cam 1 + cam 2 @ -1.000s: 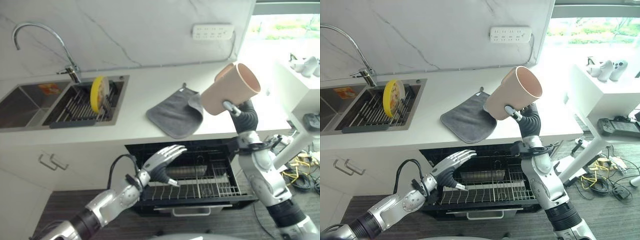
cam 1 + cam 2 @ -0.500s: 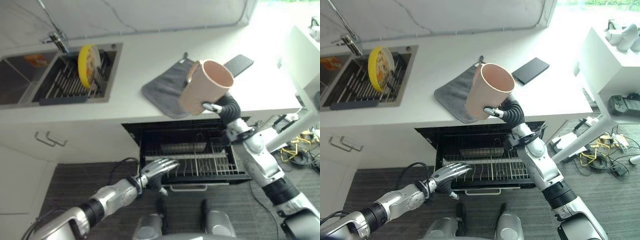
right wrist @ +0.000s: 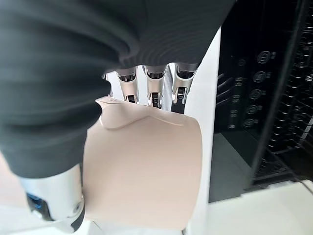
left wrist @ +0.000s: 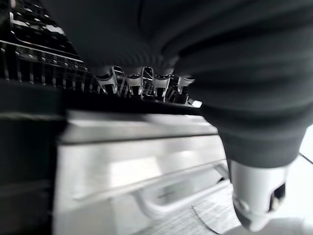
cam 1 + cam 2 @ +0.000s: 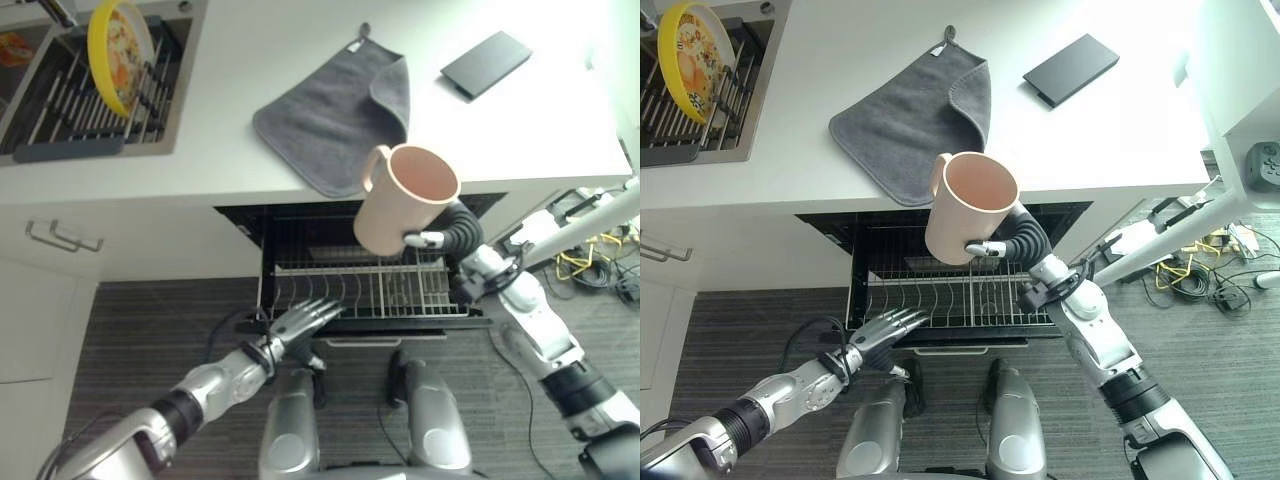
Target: Place the dishes in the dishwasher.
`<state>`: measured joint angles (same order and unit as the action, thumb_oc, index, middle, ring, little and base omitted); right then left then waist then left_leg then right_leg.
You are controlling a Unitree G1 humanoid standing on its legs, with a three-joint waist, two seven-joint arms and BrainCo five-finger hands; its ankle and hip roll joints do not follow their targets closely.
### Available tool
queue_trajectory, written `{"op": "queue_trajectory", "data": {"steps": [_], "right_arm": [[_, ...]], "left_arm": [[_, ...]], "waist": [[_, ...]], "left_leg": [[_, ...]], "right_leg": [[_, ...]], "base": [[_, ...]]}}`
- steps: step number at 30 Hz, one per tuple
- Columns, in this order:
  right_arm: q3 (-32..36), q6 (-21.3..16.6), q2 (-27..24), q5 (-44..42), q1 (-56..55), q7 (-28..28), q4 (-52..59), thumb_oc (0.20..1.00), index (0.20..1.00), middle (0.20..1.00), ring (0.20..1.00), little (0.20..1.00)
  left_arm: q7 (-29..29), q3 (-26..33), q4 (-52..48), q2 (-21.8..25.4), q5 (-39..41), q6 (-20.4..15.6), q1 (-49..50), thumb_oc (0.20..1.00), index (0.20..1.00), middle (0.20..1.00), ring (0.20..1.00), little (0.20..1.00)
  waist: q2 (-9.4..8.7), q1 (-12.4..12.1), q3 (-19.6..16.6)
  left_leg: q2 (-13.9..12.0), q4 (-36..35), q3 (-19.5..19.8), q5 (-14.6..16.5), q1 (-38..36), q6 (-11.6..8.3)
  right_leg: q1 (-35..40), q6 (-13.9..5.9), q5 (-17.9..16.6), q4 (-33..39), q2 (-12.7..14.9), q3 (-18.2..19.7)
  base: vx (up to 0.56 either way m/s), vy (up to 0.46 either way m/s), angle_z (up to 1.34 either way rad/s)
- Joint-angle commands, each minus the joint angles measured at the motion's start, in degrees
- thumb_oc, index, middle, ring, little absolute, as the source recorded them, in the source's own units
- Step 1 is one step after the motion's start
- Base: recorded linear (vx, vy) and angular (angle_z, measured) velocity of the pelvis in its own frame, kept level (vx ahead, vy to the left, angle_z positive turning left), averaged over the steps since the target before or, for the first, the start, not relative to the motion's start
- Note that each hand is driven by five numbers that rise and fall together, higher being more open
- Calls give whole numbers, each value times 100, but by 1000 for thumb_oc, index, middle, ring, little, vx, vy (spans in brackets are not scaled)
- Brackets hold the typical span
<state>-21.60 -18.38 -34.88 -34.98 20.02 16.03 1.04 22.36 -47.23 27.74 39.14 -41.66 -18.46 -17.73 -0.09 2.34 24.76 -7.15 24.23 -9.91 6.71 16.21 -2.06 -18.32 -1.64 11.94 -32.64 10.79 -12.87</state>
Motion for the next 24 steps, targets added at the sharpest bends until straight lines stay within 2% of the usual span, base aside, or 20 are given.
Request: {"op": "queue_trajectory", "data": {"steps": [1, 5, 10, 12, 19, 24], "right_arm": [[43, -233, -65, -143, -76, 315, 608, 200, 200, 200, 200, 200], [-91, -176, -281, -73, -288, 467, 546, 200, 200, 200, 200, 200], [-324, -12, -397, 77, -371, 319, 189, 200, 200, 200, 200, 200], [-476, -143, -409, 240, -296, 258, -271, 200, 200, 200, 200, 200], [-709, -358, -431, 757, 162, -301, -1193, 200, 200, 200, 200, 200], [-777, -150, -370, 1243, 815, -686, -1894, 200, 200, 200, 200, 200]], "left_arm": [[142, 76, -409, 213, -102, -203, 258, 1000, 1000, 1000, 1000, 1000], [48, 92, -589, 481, -31, -259, 266, 1000, 1000, 1000, 1000, 1000], [-160, 86, -725, 709, 110, -183, 218, 1000, 1000, 1000, 1000, 1000], [-185, 35, -739, 783, 117, -174, 181, 1000, 1000, 1000, 1000, 1000], [-328, -131, -783, 919, 180, -115, -47, 1000, 1000, 1000, 1000, 1000], [-450, -254, -915, 927, 276, -5, -293, 1000, 1000, 1000, 1000, 1000]], "waist": [[7, -18, -372], [-18, -12, -374], [-48, -54, -347], [-54, -97, -319], [-62, -229, -221], [-12, -308, -122]], "left_leg": [[-280, 391, -357, 91, -247, 143], [-294, 470, -343, 142, -224, 166], [-295, 511, -293, 163, -196, 188], [-288, 503, -267, 148, -193, 194], [-248, 570, -178, 158, -91, 222], [-193, 525, -111, 134, -21, 218]], "right_leg": [[274, -340, -430, 79, 398, -279], [223, -381, -434, -6, 441, -241], [164, -423, -457, -74, 486, -230], [145, -434, -484, -85, 517, -253], [16, -482, -573, -168, 635, -311], [-94, -496, -621, -166, 670, -304]], "base": [[38, -10, 3], [16, -10, 2], [6, -34, 2], [0, -33, 3], [-6, -18, 6], [-30, 15, 6]]}}
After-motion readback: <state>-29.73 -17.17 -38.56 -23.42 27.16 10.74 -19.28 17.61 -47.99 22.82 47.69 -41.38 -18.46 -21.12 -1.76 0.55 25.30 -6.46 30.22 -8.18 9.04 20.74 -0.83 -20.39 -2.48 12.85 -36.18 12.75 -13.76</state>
